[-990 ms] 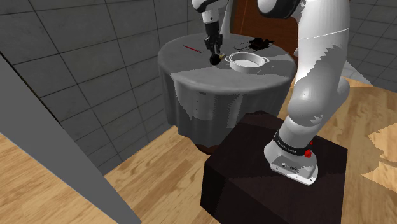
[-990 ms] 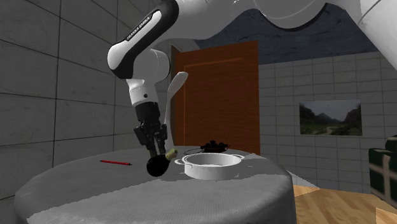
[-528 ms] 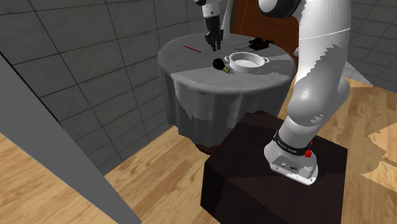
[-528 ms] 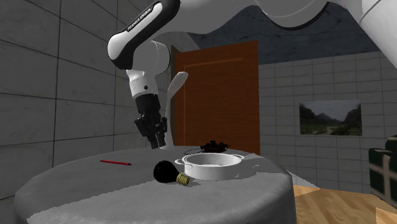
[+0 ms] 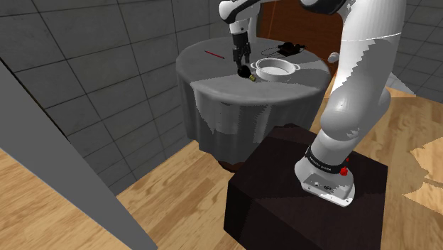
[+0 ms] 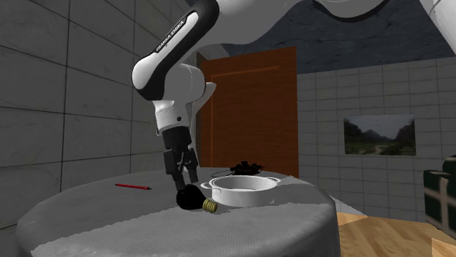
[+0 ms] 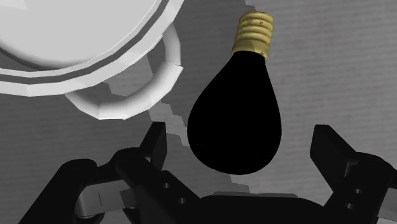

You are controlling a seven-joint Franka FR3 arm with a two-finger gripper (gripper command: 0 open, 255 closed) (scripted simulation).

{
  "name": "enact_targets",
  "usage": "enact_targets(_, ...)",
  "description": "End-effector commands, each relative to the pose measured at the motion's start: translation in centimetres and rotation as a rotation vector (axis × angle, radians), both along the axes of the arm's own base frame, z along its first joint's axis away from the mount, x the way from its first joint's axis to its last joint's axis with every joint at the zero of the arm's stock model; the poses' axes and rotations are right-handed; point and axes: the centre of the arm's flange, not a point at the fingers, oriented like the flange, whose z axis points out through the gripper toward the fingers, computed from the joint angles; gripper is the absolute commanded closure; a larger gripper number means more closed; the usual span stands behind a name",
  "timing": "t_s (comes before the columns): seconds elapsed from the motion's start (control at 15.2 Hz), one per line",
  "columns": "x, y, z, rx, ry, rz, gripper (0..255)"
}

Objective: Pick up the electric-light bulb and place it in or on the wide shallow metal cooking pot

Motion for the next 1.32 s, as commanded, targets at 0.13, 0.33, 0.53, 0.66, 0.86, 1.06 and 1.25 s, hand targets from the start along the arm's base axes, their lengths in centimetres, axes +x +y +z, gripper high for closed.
enact_targets(0.13,-0.6,0.0,-2.0,0.001,-0.001,0.004,0)
enact_targets(0.33,-0.8,0.0,-2.8,0.001,-0.001,0.004,0)
enact_targets(0.53,-0.8,0.0,-2.8,0.001,-0.001,0.004,0)
enact_targets(0.66,-0.8,0.0,-2.8,0.001,-0.001,0.004,0)
enact_targets(0.86,-0.8,0.0,-2.8,0.001,-0.001,0.004,255)
enact_targets(1.06,-0.8,0.0,-2.8,0.001,-0.001,0.004,255)
enact_targets(1.25,-0.8,0.0,-2.8,0.001,-0.001,0.004,255)
